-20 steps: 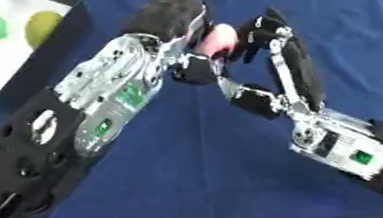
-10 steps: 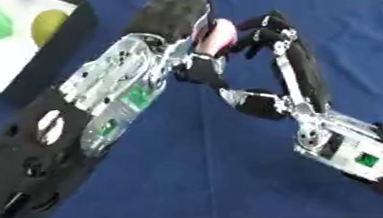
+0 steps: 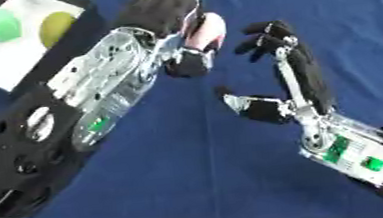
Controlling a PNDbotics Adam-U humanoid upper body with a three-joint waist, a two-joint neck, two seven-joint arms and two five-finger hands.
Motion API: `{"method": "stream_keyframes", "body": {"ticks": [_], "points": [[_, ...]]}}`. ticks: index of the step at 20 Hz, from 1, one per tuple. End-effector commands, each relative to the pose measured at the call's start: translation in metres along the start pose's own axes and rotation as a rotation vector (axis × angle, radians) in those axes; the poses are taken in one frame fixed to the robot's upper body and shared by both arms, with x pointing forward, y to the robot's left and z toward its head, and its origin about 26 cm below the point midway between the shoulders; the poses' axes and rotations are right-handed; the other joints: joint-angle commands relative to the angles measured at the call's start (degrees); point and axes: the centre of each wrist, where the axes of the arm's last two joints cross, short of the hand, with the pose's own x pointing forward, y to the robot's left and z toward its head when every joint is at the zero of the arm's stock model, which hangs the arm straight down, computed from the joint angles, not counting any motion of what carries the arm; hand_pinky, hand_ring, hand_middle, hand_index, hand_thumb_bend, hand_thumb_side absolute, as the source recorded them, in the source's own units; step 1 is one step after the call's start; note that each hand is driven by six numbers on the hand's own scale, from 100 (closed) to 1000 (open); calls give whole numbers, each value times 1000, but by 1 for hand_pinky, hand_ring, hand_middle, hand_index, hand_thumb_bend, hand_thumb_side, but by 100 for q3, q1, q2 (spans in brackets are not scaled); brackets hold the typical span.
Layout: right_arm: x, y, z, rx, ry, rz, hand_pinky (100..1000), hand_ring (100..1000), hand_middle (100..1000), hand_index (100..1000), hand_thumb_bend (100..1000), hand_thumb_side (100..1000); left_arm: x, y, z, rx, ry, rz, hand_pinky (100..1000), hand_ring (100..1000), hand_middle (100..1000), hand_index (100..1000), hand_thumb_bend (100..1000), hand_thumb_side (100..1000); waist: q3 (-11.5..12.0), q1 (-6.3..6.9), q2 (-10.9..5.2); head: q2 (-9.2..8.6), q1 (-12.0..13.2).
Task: Pick up the objects with one hand, pass them to the other hand, and then place them into the box on the other side of the table.
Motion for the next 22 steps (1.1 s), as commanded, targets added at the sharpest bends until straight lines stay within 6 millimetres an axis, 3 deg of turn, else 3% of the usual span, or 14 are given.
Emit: {"method": "stream_keyframes", "body": {"ticks": [1,6,12,22], "points": [[1,-8,-4,-209,117,147,1000,536,749,615,607,151,-11,19,3,50,28,-25,713,565,382,441,100,300,6,0,-166,3,0],[-1,-9,-2,-206,127,165,1000,537,749,614,614,155,-31,36,11,73,76,-44,726,570,388,447,100,302,20,26,-190,36,-13],[-9,-13,2,-204,156,207,1000,540,749,617,629,155,-71,56,28,87,182,-48,756,573,390,450,100,297,28,28,-203,8,30],[-16,-19,1,-228,167,235,1000,539,747,614,632,151,-126,72,58,103,362,2,754,564,381,442,100,280,-28,-32,-159,-145,341]]}}
